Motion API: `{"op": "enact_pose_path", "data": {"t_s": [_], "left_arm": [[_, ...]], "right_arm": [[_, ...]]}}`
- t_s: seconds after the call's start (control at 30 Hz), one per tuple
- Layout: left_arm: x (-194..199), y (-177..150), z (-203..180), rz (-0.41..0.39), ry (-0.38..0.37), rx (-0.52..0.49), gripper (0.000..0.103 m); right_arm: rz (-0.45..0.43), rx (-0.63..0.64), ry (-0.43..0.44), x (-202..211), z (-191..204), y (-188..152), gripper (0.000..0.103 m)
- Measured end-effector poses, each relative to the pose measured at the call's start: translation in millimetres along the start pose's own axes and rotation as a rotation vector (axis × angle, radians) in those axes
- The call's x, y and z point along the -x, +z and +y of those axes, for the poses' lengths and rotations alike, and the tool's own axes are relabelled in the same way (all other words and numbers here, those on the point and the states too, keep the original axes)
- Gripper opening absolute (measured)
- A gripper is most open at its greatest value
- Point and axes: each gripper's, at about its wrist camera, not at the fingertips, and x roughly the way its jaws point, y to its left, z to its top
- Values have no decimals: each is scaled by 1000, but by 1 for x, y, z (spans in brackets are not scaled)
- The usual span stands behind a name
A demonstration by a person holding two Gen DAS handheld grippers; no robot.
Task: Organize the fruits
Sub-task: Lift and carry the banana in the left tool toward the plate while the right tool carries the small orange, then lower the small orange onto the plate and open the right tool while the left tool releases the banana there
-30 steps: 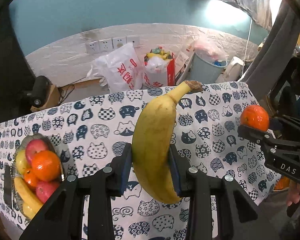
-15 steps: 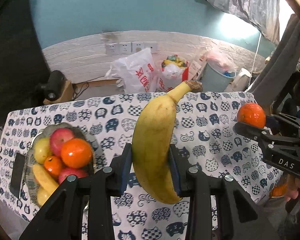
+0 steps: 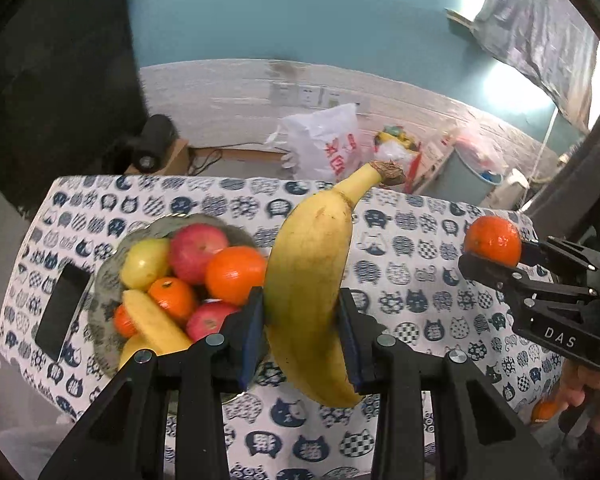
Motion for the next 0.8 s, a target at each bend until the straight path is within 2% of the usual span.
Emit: {"op": "enact_pose_path", "data": {"t_s": [0.37, 0.8], "left_arm": [[3, -11, 62, 3, 34, 116, 36], [0, -25, 132, 34, 48, 264, 36]], "right_arm": [[17, 92, 74, -28, 65, 23, 47], [58, 128, 150, -66, 116, 43, 47]]}}
